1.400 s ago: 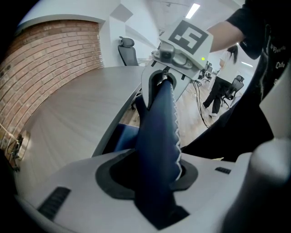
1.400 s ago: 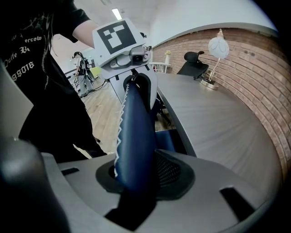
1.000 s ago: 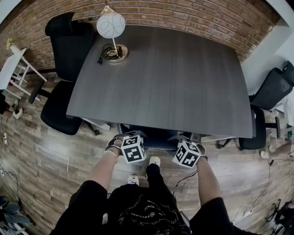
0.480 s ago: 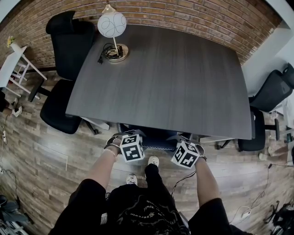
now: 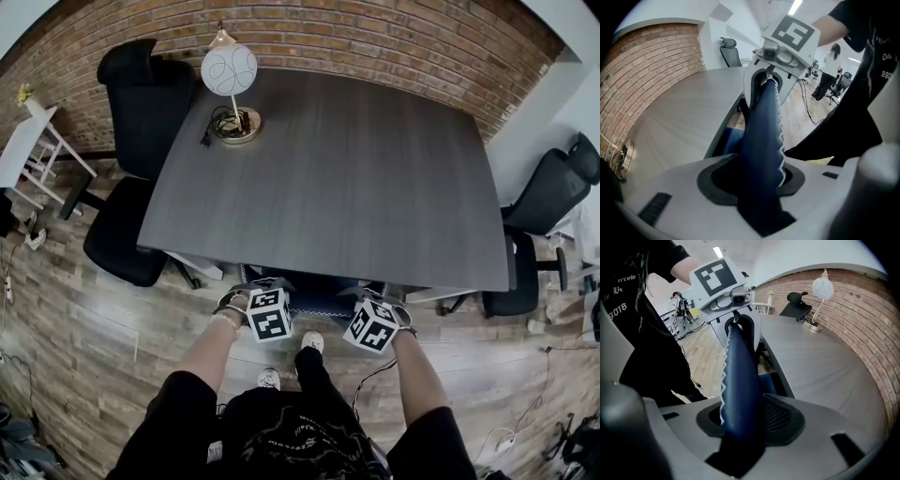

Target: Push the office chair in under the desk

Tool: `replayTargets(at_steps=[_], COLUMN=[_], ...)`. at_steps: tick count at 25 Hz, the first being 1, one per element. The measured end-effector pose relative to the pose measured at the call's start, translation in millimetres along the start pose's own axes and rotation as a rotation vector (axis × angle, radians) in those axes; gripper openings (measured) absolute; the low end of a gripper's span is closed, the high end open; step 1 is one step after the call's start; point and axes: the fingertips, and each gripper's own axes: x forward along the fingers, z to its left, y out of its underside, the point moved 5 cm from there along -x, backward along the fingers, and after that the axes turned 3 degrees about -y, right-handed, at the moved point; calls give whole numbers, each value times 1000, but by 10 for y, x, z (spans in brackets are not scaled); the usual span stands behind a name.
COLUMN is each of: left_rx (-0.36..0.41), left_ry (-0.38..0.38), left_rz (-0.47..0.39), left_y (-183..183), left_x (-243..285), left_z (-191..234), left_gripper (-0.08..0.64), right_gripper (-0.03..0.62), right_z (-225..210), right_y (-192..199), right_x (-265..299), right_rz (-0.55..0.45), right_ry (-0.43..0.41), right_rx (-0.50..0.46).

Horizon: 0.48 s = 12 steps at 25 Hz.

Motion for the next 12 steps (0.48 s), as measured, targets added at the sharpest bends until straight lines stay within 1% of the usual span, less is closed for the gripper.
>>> replayTargets(at_steps=[2, 4, 8, 10, 12], left_rx=[15, 34, 48, 42, 11], left_ry=[-18, -22, -30, -46, -61], left_rz=[4, -18, -54, -74, -116], left_y=[-17, -85, -171, -180, -203], left_x=[-21, -93, -235, -306, -404], left_z=[-11, -33, -42, -55, -65], left_gripper=[166, 166, 175, 175, 175], right_gripper=[176, 194, 198, 201, 202], right_z=[4, 4, 34, 60, 82], right_y=[-33, -68, -120, -165, -225], right_x=[-46, -121, -257, -324, -418], right_rz=[-26, -56, -72, -87, -117], right_ry=[7, 9, 52, 78, 107], right_rx=[18, 42, 46, 54, 73])
